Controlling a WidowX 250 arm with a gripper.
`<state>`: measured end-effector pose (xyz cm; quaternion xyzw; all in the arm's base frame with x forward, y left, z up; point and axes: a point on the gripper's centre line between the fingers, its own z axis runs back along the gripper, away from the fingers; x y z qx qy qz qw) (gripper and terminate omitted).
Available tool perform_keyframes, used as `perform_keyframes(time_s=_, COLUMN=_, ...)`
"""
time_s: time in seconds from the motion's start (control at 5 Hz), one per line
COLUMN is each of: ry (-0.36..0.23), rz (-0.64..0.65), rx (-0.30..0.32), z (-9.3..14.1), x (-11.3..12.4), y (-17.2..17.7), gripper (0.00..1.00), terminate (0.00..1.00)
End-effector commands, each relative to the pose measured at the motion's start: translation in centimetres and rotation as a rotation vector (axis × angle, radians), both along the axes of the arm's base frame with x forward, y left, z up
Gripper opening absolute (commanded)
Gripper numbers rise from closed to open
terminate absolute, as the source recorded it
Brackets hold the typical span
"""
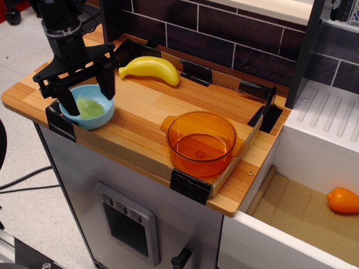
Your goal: Put pear in bowl
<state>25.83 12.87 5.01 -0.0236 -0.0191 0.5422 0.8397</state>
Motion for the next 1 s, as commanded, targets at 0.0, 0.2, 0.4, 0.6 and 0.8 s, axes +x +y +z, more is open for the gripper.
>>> perform_keyframes(time_s=0.0, ry=-0.058, rz=0.023, rx=0.004, z=3.3, x=0.8, y=0.5, gripper=1.00, terminate=0.00)
perform_keyframes(time_s=0.2, ry=-0.084, rz=0.043, rx=0.034, z=5.7, x=1.3, y=0.2, gripper=1.00, terminate=0.00)
perform_keyframes(time_s=0.4, ry=-0.082, rz=0.055, rx=0.033, z=8.2, x=1.8, y=0.1, gripper=1.00, terminate=0.00)
perform_keyframes(time_s=0.6, ry=-0.082, rz=0.055, rx=0.033, z=8.2, x=1.8, y=0.1, gripper=1.00, terminate=0.00)
perform_keyframes(time_s=0.8, ry=-0.082, rz=0.055, rx=0.033, z=8.2, x=1.8, y=0.1, gripper=1.00, terminate=1.00)
